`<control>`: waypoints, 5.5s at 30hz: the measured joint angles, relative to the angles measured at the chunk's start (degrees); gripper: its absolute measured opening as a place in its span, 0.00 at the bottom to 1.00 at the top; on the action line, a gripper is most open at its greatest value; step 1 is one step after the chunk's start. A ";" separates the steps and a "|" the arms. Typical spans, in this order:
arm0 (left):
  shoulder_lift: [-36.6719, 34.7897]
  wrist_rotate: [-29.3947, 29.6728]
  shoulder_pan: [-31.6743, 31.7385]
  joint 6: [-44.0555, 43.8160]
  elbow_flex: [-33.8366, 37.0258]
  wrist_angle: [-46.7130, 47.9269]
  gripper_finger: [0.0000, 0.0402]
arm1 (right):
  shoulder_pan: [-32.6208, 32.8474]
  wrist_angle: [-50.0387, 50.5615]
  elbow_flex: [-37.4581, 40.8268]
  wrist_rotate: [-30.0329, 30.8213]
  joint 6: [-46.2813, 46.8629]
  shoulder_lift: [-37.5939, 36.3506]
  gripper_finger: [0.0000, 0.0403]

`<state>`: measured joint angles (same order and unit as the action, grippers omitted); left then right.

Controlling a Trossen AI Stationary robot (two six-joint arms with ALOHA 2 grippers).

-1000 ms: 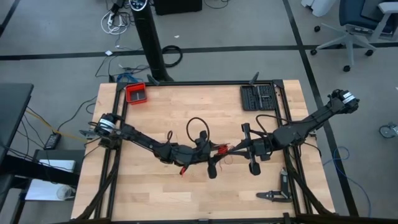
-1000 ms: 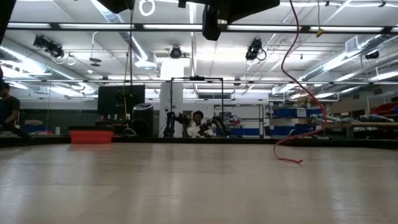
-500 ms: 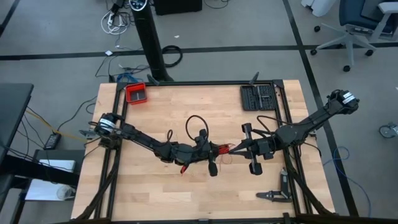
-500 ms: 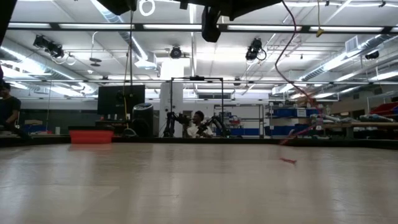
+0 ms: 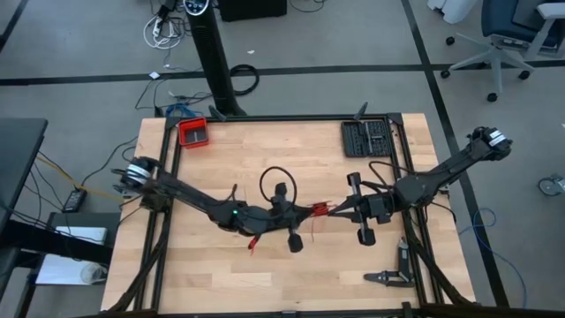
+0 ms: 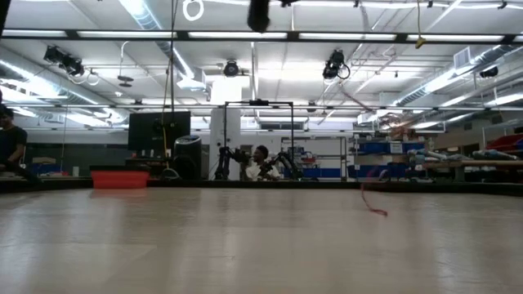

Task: Coil cords
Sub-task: Coil the red wire onto the spool

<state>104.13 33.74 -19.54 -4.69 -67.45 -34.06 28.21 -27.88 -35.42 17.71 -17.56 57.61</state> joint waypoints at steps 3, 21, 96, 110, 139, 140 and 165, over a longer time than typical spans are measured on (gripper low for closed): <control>-2.86 2.54 -0.89 -0.86 -0.01 6.88 0.00 | -0.60 1.60 -0.02 -0.13 2.23 -1.51 0.01; -6.35 3.21 -3.42 -1.23 0.08 13.89 0.00 | -12.73 20.01 -0.02 -12.85 16.79 -7.39 0.00; -5.32 10.53 -0.89 -4.93 0.06 6.50 0.03 | -18.68 10.69 -0.04 -28.51 21.02 -1.43 0.03; -4.67 11.92 -0.81 -4.53 0.06 6.15 0.00 | -18.60 15.32 -0.04 -25.16 21.99 -7.31 0.10; -4.69 24.30 -1.09 -0.09 0.06 0.47 0.00 | -16.61 29.80 -0.04 -10.40 22.95 -3.97 0.09; -4.69 24.30 -1.09 -0.08 0.06 0.47 0.00 | -16.61 29.77 -0.04 -10.38 22.92 -3.52 0.09; -4.70 23.08 -1.11 -0.39 0.06 0.24 0.00 | -19.21 32.45 -0.04 -20.76 22.03 -4.12 0.09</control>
<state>99.42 56.83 -20.64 -5.08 -67.40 -33.82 8.99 4.57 -35.46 -3.05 4.47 53.48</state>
